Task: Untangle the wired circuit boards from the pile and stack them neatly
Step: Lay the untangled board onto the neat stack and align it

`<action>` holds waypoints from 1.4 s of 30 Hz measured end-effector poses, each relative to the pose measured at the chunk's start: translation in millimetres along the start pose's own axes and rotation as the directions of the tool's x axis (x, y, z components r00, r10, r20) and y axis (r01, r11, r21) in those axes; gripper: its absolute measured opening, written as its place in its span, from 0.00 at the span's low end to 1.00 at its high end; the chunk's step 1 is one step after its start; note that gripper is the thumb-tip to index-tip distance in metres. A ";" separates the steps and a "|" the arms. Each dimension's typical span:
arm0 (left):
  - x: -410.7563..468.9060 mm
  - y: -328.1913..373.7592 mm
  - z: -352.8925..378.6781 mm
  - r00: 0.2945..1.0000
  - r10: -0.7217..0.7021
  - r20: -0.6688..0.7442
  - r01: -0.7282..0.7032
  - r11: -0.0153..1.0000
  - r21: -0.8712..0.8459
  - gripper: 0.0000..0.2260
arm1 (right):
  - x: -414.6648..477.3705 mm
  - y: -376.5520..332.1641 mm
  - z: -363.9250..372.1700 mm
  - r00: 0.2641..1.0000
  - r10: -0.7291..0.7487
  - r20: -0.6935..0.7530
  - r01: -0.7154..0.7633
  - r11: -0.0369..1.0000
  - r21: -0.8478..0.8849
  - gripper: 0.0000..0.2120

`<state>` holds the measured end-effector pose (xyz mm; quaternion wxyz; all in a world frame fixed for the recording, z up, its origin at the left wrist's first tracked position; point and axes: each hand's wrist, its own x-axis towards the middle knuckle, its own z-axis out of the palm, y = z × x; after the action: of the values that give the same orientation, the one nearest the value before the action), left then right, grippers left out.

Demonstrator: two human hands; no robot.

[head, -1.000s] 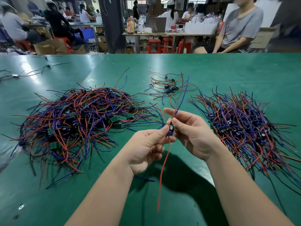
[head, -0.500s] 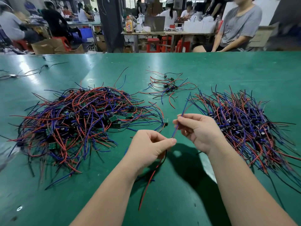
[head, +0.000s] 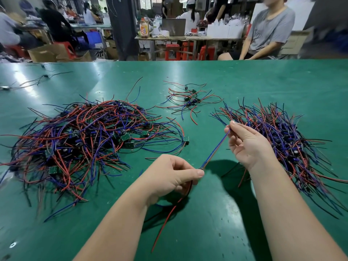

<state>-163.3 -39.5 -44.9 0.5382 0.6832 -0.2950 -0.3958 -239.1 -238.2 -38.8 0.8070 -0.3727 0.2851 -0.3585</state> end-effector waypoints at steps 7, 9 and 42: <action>-7.4 13.2 -1.4 0.990 0.058 0.126 0.006 0.892 -0.452 0.05 | -2.1 9.3 9.0 0.981 0.166 0.102 -0.175 0.981 0.088 0.13; -5.5 15.5 -3.9 0.996 0.066 0.063 -0.015 0.804 -0.594 0.12 | -8.8 15.6 13.9 0.955 0.245 0.164 -0.239 0.969 -0.055 0.05; 8.6 -3.1 -2.3 0.932 0.214 -0.291 -0.303 0.902 -0.308 0.12 | -41.9 35.5 43.0 0.916 0.163 0.366 -0.109 0.981 -0.163 0.03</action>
<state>-156.9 -44.7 -49.6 0.7314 0.5758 -0.2386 -0.2767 -219.1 -171.5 -35.4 0.8418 -0.4693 0.1739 -0.2020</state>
